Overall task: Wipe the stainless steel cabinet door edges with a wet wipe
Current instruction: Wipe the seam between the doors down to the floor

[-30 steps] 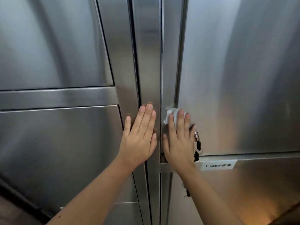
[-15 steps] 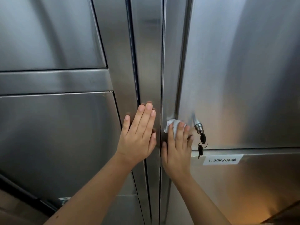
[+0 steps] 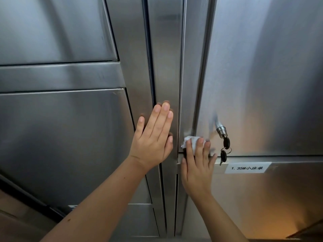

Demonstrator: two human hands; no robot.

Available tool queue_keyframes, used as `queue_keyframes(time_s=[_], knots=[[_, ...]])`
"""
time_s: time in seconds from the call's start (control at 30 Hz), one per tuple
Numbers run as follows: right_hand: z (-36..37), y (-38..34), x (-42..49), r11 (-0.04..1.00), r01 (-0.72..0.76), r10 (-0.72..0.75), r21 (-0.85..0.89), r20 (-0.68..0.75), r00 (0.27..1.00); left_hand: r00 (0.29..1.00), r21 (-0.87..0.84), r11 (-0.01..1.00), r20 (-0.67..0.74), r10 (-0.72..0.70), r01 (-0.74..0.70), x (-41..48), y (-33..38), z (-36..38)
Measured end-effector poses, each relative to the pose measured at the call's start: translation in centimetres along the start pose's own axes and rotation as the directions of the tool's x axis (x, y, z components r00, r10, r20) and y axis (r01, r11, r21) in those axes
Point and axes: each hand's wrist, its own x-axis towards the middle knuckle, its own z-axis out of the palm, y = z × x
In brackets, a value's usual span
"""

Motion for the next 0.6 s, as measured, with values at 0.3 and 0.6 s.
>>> queue_keyframes(time_s=[0.3,0.6], knots=[[-1.3,-1.8,3.4,0.979,-0.123,0.125,0.161,0.0,0.992,0.997,0.004,0.998,0.055,0.059,-0.059,-1.6,0.0,-0.4],[-0.5,-0.6,-1.7,0.997,-0.08,0.076,0.019,0.15,0.986,0.995,0.001,0.999,0.083,0.048,-0.048,-2.4,0.3,-0.5]])
